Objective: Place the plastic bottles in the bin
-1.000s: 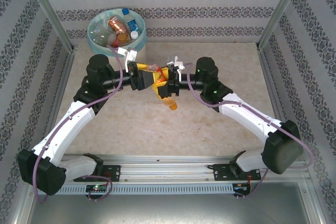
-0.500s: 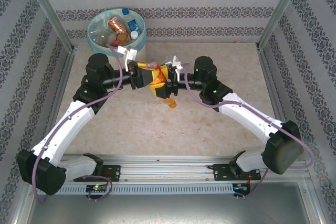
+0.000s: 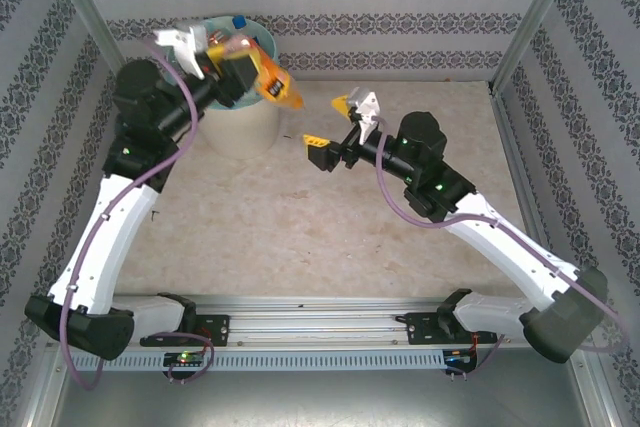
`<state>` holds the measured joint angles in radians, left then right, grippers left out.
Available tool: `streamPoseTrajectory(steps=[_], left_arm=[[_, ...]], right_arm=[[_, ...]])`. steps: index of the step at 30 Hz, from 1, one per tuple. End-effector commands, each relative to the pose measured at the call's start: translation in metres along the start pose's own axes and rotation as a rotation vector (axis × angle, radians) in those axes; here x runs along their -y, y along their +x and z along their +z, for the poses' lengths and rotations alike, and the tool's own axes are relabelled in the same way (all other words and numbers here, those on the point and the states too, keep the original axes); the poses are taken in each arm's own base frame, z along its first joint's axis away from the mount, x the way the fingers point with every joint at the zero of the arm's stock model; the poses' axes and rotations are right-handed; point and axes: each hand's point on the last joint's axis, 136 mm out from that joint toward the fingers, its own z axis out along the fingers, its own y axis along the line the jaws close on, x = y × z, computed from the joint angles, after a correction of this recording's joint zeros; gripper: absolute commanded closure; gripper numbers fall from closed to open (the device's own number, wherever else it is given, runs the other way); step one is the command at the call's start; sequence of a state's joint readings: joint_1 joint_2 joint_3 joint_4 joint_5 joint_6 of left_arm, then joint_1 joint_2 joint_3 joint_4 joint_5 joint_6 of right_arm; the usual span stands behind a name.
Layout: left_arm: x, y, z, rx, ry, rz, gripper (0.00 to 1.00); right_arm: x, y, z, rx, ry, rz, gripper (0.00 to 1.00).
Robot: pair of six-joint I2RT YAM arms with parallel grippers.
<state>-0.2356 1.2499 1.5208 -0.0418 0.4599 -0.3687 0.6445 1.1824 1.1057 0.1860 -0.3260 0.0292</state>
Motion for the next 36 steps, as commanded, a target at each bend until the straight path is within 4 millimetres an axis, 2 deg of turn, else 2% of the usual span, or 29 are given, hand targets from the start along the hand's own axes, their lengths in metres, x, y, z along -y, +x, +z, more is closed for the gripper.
streamPoseTrajectory(steps=[1, 4, 7, 14, 17, 22, 25, 28, 36], left_arm=[[-0.033, -0.02, 0.008, 0.027, -0.114, 0.055, 0.52], [-0.051, -0.042, 0.013, 0.056, -0.156, 0.073, 0.52], [-0.078, -0.052, 0.019, 0.053, -0.23, 0.109, 0.52], [-0.15, -0.052, 0.025, 0.021, -0.397, 0.142, 0.54], [-0.17, -0.044, 0.034, 0.016, -0.379, 0.098, 0.55], [-0.172, -0.03, 0.058, 0.01, -0.268, 0.041, 0.56], [-0.18, -0.018, 0.07, -0.011, -0.243, 0.019, 0.57], [-0.194, 0.0, 0.078, -0.068, -0.266, 0.033, 0.58], [-0.229, 0.068, 0.096, -0.307, -0.328, 0.073, 0.58]], right_arm=[[0.013, -0.015, -0.012, 0.018, 0.097, -0.033, 0.02], [0.01, -0.013, -0.018, 0.012, 0.09, -0.026, 0.02], [0.009, -0.011, -0.023, 0.009, 0.091, -0.016, 0.02], [0.006, -0.007, -0.035, 0.001, 0.097, 0.0, 0.02], [0.005, -0.005, -0.038, -0.005, 0.099, 0.008, 0.02], [0.005, -0.001, -0.044, -0.006, 0.11, 0.023, 0.02], [0.004, -0.001, -0.048, -0.004, 0.113, 0.023, 0.02], [0.004, 0.002, -0.049, -0.014, 0.114, 0.024, 0.02], [0.006, 0.012, -0.048, -0.043, 0.125, 0.038, 0.02]])
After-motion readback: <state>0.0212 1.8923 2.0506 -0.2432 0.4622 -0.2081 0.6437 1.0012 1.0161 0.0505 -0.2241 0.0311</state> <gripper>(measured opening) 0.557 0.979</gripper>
